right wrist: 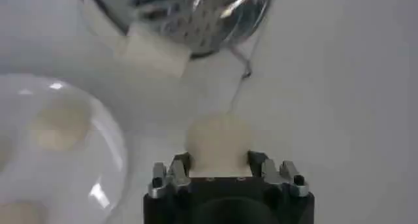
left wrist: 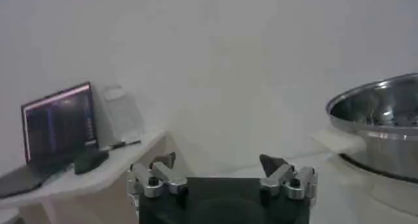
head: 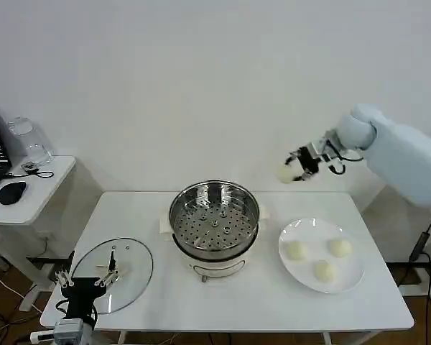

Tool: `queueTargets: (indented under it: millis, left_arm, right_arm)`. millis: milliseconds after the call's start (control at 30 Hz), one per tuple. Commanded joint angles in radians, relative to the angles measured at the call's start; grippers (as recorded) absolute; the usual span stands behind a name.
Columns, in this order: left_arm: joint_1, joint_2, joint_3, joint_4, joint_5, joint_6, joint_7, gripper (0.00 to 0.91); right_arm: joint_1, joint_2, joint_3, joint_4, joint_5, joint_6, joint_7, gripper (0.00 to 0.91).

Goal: Take steamed baozi put them in steamer then cover it.

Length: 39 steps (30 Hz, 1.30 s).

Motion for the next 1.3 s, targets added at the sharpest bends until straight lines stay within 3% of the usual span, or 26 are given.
queueTargets:
  millis: [33, 467, 600, 867, 1300]
  left_arm:
    - [0.007, 0.018, -0.024, -0.016, -0.158, 0.084, 0.018, 0.907]
    - [0.035, 0.001, -0.050, -0.038, -0.159, 0.094, 0.005, 0.907]
    - [0.036, -0.001, -0.054, -0.040, -0.155, 0.091, 0.006, 0.907]
    - [0.040, -0.010, -0.052, -0.035, -0.144, 0.079, 0.002, 0.907]
    - [0.040, -0.014, -0.047, -0.035, -0.128, 0.069, 0.001, 0.907]
  right_arm:
    - [0.073, 0.181, -0.141, 0.043, 0.027, 0.087, 0.046, 0.605]
    - [-0.051, 0.312, -0.188, -0.101, -0.221, 0.289, 0.103, 0.605]
    - [-0.101, 0.334, -0.160, -0.178, -0.327, 0.359, 0.135, 0.605]
    - [-0.155, 0.387, -0.089, -0.328, -0.454, 0.439, 0.196, 0.605]
    - [-0.189, 0.471, -0.020, -0.467, -0.525, 0.521, 0.280, 0.605]
